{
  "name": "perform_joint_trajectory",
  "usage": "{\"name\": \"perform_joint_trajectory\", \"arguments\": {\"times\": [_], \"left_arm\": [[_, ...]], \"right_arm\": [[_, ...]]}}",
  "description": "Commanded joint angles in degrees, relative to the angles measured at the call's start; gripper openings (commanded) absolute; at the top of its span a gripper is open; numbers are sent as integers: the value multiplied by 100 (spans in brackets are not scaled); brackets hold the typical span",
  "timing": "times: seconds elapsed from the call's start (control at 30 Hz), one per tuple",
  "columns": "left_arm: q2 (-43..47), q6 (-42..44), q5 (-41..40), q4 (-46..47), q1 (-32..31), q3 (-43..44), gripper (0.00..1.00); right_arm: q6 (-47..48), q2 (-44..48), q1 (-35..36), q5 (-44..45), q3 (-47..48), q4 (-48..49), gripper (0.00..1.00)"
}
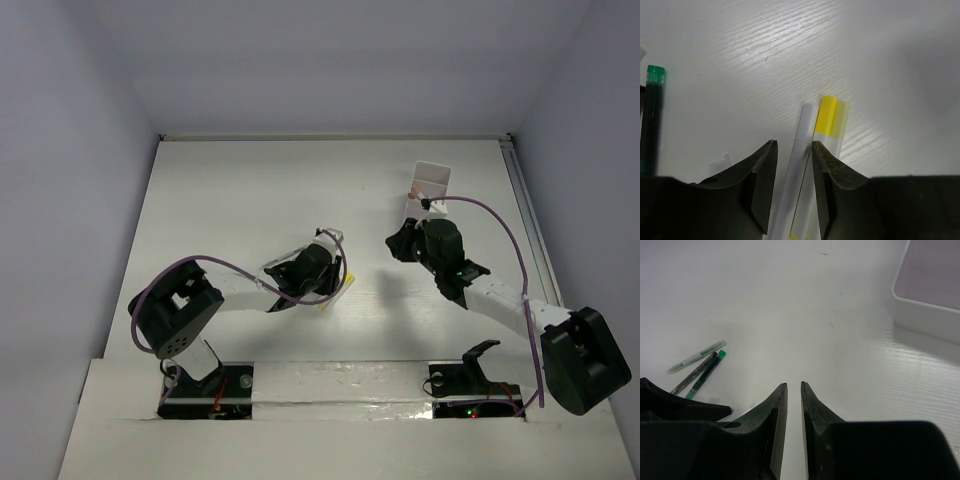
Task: Sort the stationery into containers
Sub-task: Pick up the pen from the center of the board.
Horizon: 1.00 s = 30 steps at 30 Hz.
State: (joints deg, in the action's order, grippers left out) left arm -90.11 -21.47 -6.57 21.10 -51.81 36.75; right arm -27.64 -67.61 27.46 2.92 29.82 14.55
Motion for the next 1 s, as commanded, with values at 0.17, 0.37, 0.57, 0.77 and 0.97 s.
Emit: {"name": "perform_joint_trajectory", "arguments": {"times": [0.17, 0.37, 0.57, 0.77, 0.97], "left_arm": [[-314, 82, -205, -133, -31, 341, 28], [-534, 100, -319, -264, -31, 455, 30], [-684, 91, -520, -378, -31, 622, 20], [-693, 187, -670, -493, -31, 710, 2], [-570, 257, -837, -563, -31, 807, 0]], "right_arm": [[66, 38, 40, -63, 50, 154, 23], [66, -50, 40, -177, 138, 57, 31], [92, -50, 93, -204, 234, -92, 38], [145, 310, 93, -116, 269, -338, 37], [118, 740, 93, -133, 261, -522, 38]]}}
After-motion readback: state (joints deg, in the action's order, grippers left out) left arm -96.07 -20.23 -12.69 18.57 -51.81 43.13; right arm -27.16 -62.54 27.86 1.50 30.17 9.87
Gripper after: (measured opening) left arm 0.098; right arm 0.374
